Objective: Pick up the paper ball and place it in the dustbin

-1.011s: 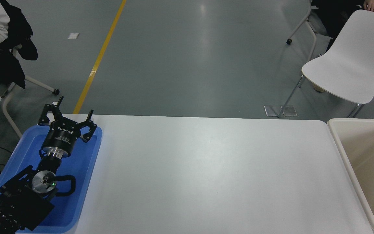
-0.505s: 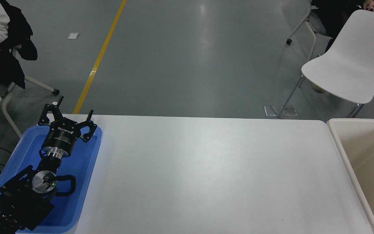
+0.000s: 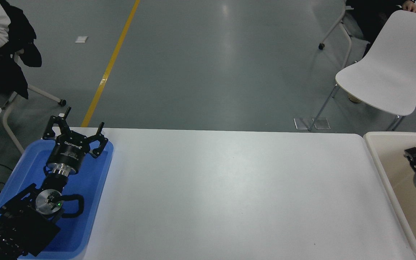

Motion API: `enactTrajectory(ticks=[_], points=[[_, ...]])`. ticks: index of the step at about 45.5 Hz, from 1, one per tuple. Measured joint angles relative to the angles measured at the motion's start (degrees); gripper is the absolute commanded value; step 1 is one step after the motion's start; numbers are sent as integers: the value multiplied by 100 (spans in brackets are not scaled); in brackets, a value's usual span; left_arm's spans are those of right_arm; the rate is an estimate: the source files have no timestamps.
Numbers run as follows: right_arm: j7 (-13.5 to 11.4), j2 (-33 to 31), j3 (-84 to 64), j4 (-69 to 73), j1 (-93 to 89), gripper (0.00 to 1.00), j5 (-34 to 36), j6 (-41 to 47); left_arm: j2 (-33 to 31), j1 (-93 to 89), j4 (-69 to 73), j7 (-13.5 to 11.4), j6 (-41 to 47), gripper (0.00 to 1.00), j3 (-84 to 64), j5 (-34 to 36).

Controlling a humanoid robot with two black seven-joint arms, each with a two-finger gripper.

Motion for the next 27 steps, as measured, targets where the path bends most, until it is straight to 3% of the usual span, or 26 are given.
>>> enactTrajectory(ticks=[7, 10, 27], points=[[36, 228, 1516, 487, -417, 100, 8, 355, 0, 4, 0, 0, 0, 100, 0, -3], [165, 421, 2087, 613, -567, 100, 11, 504, 0, 6, 0, 0, 0, 100, 0, -4], [1658, 1458, 3490, 1399, -1280, 100, -48, 1142, 0, 6, 1, 0, 3, 100, 0, -5]])
